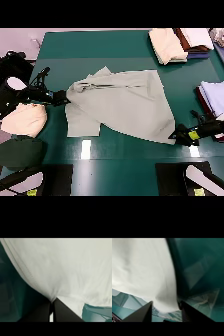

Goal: Fold the shirts.

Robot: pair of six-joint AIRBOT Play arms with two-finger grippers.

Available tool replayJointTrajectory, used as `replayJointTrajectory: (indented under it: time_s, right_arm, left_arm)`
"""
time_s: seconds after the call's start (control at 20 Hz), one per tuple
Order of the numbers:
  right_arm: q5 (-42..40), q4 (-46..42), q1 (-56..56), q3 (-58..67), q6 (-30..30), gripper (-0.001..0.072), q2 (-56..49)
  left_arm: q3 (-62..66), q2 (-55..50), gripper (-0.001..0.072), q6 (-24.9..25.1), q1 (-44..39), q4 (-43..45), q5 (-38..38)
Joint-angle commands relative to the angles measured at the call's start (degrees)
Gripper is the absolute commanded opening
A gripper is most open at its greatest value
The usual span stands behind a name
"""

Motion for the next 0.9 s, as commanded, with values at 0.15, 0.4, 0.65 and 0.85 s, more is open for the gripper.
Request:
replayJointTrajectory:
  time_s: [0.15,0.4,0.65,0.85]
  right_arm:
    - [-3.8,2.6,10.5,4.7,0.1,0.0020,-1.3]
    - [-2.4,2.6,13.4,26.2,0.2,0.0019,11.7]
    - [-7.6,2.0,13.4,59.8,0.2,0.0019,19.1]
    - [-3.3,-7.1,13.4,83.4,3.2,0.0018,17.8]
  left_arm:
    - [0.6,0.7,0.0026,0.0,0.0,-0.1,-2.7]
    - [12.9,13.3,0.0025,0.0,0.0,0.7,-3.7]
    - [43.0,23.5,0.0025,-0.9,0.0,2.0,-2.7]
    - [64.3,24.6,0.0025,-2.9,0.0,4.7,-1.4]
